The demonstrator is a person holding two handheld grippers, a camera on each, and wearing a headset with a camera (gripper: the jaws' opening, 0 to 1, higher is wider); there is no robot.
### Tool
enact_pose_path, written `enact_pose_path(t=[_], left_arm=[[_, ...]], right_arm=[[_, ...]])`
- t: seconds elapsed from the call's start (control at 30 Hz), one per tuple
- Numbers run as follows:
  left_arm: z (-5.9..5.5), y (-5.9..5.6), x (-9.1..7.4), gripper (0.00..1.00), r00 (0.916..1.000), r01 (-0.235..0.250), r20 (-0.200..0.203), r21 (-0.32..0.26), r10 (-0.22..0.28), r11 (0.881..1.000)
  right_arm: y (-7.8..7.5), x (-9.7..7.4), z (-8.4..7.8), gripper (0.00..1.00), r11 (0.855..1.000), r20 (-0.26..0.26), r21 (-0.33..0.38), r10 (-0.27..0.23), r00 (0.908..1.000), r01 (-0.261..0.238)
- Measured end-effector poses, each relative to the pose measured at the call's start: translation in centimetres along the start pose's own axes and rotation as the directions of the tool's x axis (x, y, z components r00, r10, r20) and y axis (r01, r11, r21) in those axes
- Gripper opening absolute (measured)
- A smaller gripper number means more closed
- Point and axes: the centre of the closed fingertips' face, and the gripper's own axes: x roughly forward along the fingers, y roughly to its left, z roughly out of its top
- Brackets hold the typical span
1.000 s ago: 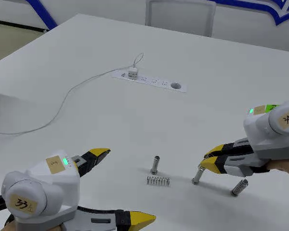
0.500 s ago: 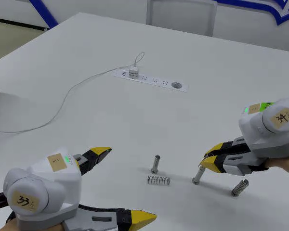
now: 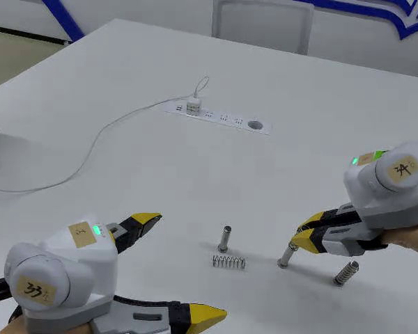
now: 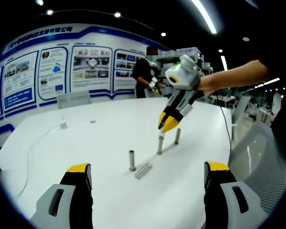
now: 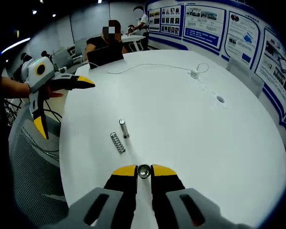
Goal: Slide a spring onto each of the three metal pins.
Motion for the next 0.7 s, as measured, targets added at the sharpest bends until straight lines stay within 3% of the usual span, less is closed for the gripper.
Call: enact_pose_path(t=[0.33, 0.7], left_arm=[[0.1, 0.4, -0.2, 1.00, 0.9999, -0.012, -0.003, -0.001, 0.012, 1.000], [0.1, 0.1, -0.2, 1.00, 0.9999, -0.013, -0.008, -0.006, 0.013, 1.000]], right_arm=[[0.1, 1.6, -0.9, 0.11, 1.000, -0.043, -0.005, 0.020, 0.9989, -0.020], [0.3, 3.0, -2.3, 0.12, 1.000, -0.074, -0.003, 0.025, 0.9970, -0.025]])
